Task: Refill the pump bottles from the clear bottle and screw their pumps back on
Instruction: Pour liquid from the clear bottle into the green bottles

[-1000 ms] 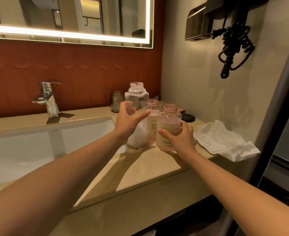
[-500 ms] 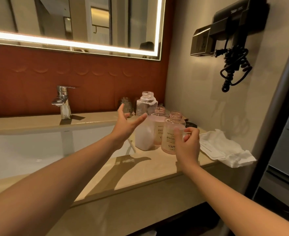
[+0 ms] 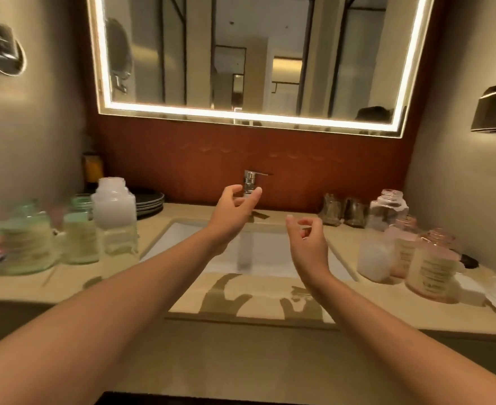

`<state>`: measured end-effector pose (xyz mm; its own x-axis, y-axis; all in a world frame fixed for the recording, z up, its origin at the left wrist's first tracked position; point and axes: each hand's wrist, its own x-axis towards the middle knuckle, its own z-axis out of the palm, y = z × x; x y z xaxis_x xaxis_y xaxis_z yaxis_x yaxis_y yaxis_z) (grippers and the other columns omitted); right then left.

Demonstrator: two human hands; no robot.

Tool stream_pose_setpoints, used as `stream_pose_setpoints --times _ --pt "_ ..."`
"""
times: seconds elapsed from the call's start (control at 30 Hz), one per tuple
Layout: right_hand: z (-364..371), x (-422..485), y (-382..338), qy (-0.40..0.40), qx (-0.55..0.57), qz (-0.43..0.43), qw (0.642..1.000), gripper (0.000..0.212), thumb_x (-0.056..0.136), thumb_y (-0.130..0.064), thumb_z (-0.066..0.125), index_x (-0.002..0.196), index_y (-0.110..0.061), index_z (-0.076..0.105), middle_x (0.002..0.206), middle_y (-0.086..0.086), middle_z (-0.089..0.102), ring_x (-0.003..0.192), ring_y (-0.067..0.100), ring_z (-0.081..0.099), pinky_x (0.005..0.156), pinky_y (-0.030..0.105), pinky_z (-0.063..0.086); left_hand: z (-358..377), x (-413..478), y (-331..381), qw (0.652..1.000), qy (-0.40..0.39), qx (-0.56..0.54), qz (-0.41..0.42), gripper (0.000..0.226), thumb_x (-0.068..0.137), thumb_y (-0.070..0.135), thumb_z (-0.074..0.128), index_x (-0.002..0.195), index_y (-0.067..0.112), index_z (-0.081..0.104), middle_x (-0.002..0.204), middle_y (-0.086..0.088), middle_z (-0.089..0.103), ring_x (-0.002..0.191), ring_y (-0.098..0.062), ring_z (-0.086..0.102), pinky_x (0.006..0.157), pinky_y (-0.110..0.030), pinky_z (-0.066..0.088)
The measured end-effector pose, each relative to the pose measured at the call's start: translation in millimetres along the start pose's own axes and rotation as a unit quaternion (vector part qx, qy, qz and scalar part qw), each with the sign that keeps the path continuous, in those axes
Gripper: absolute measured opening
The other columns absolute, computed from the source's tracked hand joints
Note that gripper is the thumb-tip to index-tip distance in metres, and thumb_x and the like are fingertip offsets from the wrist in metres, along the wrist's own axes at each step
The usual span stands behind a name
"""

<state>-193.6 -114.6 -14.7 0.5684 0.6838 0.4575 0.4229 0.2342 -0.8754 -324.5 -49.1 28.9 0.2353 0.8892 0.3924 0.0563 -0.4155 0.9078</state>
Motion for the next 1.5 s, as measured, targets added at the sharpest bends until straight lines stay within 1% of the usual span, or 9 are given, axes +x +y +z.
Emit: stream_pose_setpoints --times 0.2,0.33,0.53,0.67,0.83,1.0,1.17,1.33,1.5 --pt "98 -33 -26 -0.108 0.043 -0.011 0.993 0.030 0.092 -0.047 0.045 0.107 -0.021 0.045 0.088 -0.011 0.049 0.079 0.007 0.049 0.060 0.019 0.039 -92 -38 -11 0.996 0.080 0.026 -0.001 0.040 0.087 0.050 0.055 0.119 0.028 0.045 0.115 0.001 0.058 0.102 -0.012 0.058 0.085 -0.029 0.048" --pt "143 -54 -41 -0.161 0.056 -0.015 0.985 0.030 0.093 -0.048 0.044 0.108 -0.022 0.043 0.088 -0.015 0.047 0.080 0.004 0.048 0.059 0.016 0.036 -134 -62 -14 0.990 0.129 0.039 0.026 0.022 0.089 0.040 0.056 0.105 0.027 0.052 0.103 0.001 0.063 0.081 -0.006 0.065 0.075 -0.025 0.054" --pt "182 -69 -53 -0.221 0.064 -0.031 0.973 0.042 0.089 -0.052 0.048 0.115 -0.020 0.044 0.100 -0.002 0.053 0.086 0.007 0.051 0.067 0.022 0.043 -180 -90 -30 0.980 0.188 0.046 0.051 0.004 0.089 0.023 0.060 0.092 0.023 0.058 0.090 -0.004 0.066 0.067 -0.009 0.065 0.062 -0.020 0.051" --pt "199 -76 -57 -0.268 0.066 -0.049 0.960 0.062 0.079 -0.056 0.060 0.127 -0.023 0.037 0.114 0.000 0.049 0.096 0.013 0.051 0.075 0.026 0.045 -208 -95 -46 0.968 0.239 0.059 0.048 0.007 0.088 0.021 0.061 0.094 0.019 0.058 0.088 -0.005 0.065 0.066 -0.010 0.064 0.060 -0.021 0.051" --pt "224 -80 -66 -0.325 0.120 -0.059 0.936 0.092 0.068 -0.048 0.075 0.141 -0.028 0.021 0.127 -0.004 0.038 0.112 0.014 0.044 0.090 0.029 0.044 -241 -84 -74 0.949 0.304 0.076 0.019 0.019 0.087 0.021 0.063 0.103 0.020 0.052 0.099 -0.003 0.060 0.086 -0.017 0.060 0.067 -0.024 0.048" --pt "243 -78 -72 -0.344 0.144 -0.053 0.926 0.068 0.072 -0.034 0.078 0.126 -0.026 0.037 0.117 0.001 0.051 0.104 0.015 0.050 0.080 0.027 0.049 -257 -63 -98 0.955 0.276 0.107 -0.005 0.043 0.086 0.020 0.064 0.121 0.027 0.041 0.120 0.008 0.045 0.109 -0.008 0.046 0.078 -0.020 0.040" --pt "254 -67 -75 -0.337 0.166 -0.042 0.926 0.062 0.072 -0.029 0.078 0.120 -0.028 0.040 0.109 -0.003 0.054 0.098 0.013 0.056 0.064 0.014 0.049 -265 -34 -105 0.946 0.276 0.167 -0.005 0.057 0.088 0.023 0.060 0.137 0.024 0.031 0.138 0.000 0.040 0.115 -0.007 0.037 0.087 -0.026 0.034" --pt "259 -45 -78 -0.321 0.182 -0.036 0.929 0.057 0.072 -0.026 0.077 0.116 -0.027 0.041 0.103 -0.004 0.055 0.093 0.016 0.058 0.070 0.022 0.054 -265 -7 -106 0.931 0.286 0.226 -0.017 0.067 0.089 0.026 0.058 0.144 0.019 0.020 0.150 -0.006 0.029 0.133 -0.022 0.033 0.103 -0.037 0.035" --pt "263 -21 -85 -0.299 0.180 -0.044 0.936 0.060 0.072 -0.025 0.077 0.115 -0.026 0.034 0.103 -0.003 0.051 0.092 0.014 0.057 0.063 0.015 0.049 -264 14 -109 0.919 0.299 0.251 -0.050 0.079 0.081 0.037 0.067 0.143 0.017 0.021 0.146 -0.009 0.034 0.128 -0.026 0.040 0.095 -0.037 0.040"
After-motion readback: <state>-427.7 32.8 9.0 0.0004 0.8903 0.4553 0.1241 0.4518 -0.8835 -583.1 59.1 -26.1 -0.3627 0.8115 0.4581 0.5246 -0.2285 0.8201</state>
